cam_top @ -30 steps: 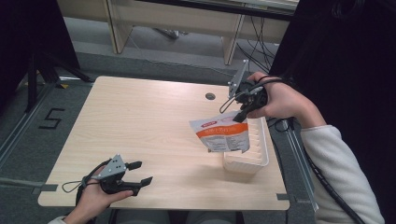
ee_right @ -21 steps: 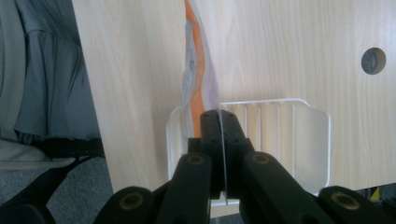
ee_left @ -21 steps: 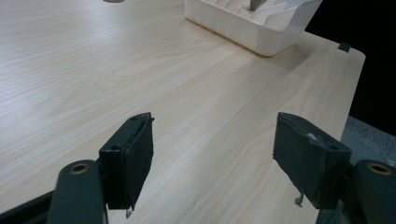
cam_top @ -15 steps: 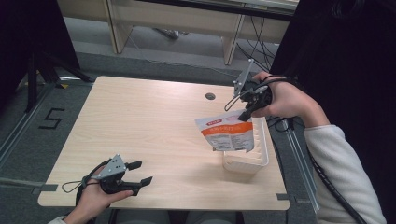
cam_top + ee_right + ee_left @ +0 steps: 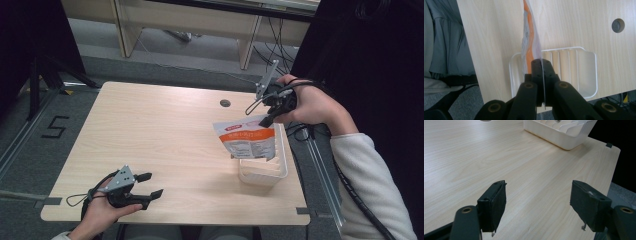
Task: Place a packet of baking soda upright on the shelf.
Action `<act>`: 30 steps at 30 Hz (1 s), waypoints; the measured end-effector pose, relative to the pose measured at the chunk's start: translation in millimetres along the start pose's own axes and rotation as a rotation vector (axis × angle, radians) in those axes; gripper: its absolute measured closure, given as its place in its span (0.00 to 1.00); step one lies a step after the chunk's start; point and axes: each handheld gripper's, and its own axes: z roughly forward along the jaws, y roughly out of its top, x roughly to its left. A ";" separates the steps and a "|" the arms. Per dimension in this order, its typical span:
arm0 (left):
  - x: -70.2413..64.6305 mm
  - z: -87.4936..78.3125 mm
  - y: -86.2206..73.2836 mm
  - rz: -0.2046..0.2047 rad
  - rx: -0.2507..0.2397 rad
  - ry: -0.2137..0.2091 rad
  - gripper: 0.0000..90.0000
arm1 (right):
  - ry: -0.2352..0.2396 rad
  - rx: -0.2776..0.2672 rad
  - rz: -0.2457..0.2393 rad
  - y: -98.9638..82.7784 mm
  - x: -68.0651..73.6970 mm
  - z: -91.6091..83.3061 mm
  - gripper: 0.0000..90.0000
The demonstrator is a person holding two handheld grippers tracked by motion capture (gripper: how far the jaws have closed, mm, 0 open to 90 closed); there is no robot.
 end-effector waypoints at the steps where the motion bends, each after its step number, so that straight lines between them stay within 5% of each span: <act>1: 0.0 -0.1 0.0 -0.001 0.000 0.000 0.32 | -0.006 0.003 0.023 -1.7 0.3 -1.7 1.00; 18: -1.2 0.1 0.2 -0.005 -0.003 -0.005 0.32 | -0.003 0.008 0.039 -13.4 -6.3 -3.7 1.00; 25: -1.2 0.1 0.5 0.009 0.003 -0.010 0.32 | -0.006 0.016 0.081 -18.6 -6.8 -4.9 1.00; 30: -1.4 0.9 0.1 -0.002 0.000 -0.016 0.32 | 0.000 0.016 0.063 -21.7 -9.2 -4.6 1.00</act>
